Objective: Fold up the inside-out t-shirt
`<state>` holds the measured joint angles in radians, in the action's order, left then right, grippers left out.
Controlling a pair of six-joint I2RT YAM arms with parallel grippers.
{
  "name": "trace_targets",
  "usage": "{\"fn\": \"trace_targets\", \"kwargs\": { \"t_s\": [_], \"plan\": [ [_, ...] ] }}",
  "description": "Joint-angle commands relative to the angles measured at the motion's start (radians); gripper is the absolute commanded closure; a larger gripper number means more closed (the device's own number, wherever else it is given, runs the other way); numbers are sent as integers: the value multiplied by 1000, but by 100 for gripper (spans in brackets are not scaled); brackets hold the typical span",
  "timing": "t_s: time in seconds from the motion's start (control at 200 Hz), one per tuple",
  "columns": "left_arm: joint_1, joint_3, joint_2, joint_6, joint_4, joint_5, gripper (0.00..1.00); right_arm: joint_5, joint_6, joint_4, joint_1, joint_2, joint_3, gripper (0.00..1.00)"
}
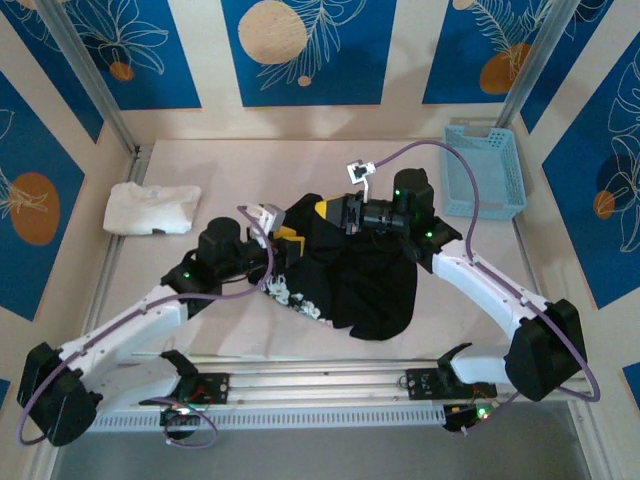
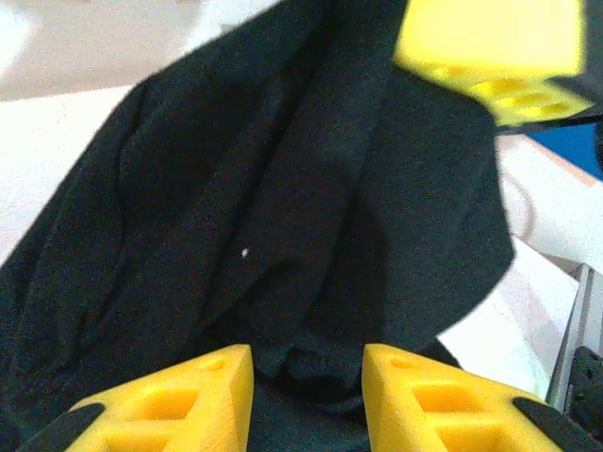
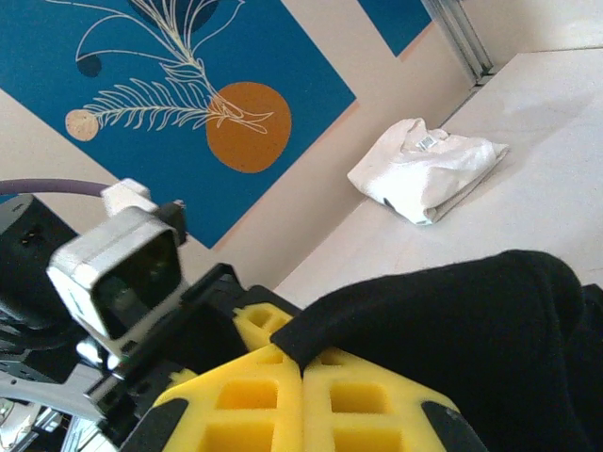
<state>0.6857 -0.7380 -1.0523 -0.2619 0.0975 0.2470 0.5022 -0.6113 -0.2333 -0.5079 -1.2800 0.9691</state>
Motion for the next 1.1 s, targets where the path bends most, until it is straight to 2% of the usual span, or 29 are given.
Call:
{"fn": "trace_targets", "kwargs": {
  "t_s": [0.0,0.175,0.455,0.53,0.62,0.815,0.935,1.095],
  "plan": [
    [8,-66,-30,15,64,31,66,15,-16,-29,5,7,-17,100],
    [8,-102,-83,21,19,-65,69,16,-13,-31,6,12,-25,100],
    [6,-133,-151,20,27,-37,71,20,-15,-41,16,12,-30,100],
    [5,-136,-162,19,28,-36,76,22,-16,-40,20,14,-33,100],
    [5,-136,-162,14,34,-35,90,17,-10,-37,25,14,-35,100],
    [-2,-128,-91,-31,49,24,99,-74,77,64,22,28,-27,100],
    [-11,-110,-44,-110,99,116,100,-127,114,91,8,30,-30,100],
    [-33,-93,-15,-239,197,207,100,-175,159,128,-25,24,-8,91]
  ]
}}
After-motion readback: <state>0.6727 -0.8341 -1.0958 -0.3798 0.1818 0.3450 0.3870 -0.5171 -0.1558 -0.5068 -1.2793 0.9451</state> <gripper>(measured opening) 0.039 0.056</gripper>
